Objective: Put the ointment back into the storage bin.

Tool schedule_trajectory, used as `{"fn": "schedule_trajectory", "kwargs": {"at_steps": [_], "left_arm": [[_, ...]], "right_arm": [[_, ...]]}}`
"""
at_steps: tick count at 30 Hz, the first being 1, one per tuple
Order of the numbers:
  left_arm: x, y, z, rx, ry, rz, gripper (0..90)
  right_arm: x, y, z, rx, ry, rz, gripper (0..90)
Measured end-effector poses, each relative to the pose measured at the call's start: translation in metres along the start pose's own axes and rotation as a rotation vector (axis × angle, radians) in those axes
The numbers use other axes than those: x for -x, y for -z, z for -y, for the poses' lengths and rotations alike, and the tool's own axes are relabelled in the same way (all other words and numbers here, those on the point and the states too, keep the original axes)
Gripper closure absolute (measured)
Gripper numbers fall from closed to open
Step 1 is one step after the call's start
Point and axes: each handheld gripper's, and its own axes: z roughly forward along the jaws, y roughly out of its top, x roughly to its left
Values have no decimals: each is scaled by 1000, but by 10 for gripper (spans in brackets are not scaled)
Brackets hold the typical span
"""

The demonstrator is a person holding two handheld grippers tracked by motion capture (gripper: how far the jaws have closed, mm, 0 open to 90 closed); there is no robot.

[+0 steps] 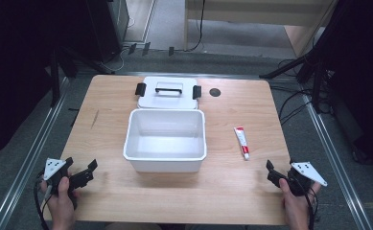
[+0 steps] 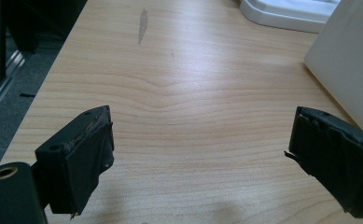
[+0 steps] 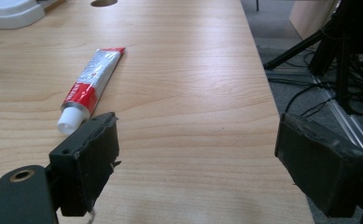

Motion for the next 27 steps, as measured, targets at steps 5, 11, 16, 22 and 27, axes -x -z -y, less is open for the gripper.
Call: {"fn": "schedule_trajectory", "kwargs": {"at_steps": [5, 11, 16, 22, 27], "left_arm": [[0, 0, 0, -3, -1, -3, 72], [0, 0, 0, -1, 2, -1, 72], [-1, 0, 0, 1, 6, 1, 72], [-1, 0, 0, 3, 14, 3, 72], [-2, 0, 0, 3, 18, 7, 72]], "right_arm": [[1, -1, -2, -16, -10, -42, 153], [-2, 1, -6, -23, 18, -64, 197], [-10, 0, -13, -69, 40, -35, 210], [-19, -3, -27, -187, 70, -101, 185], [-24, -5, -36, -229, 75, -113, 199]]}}
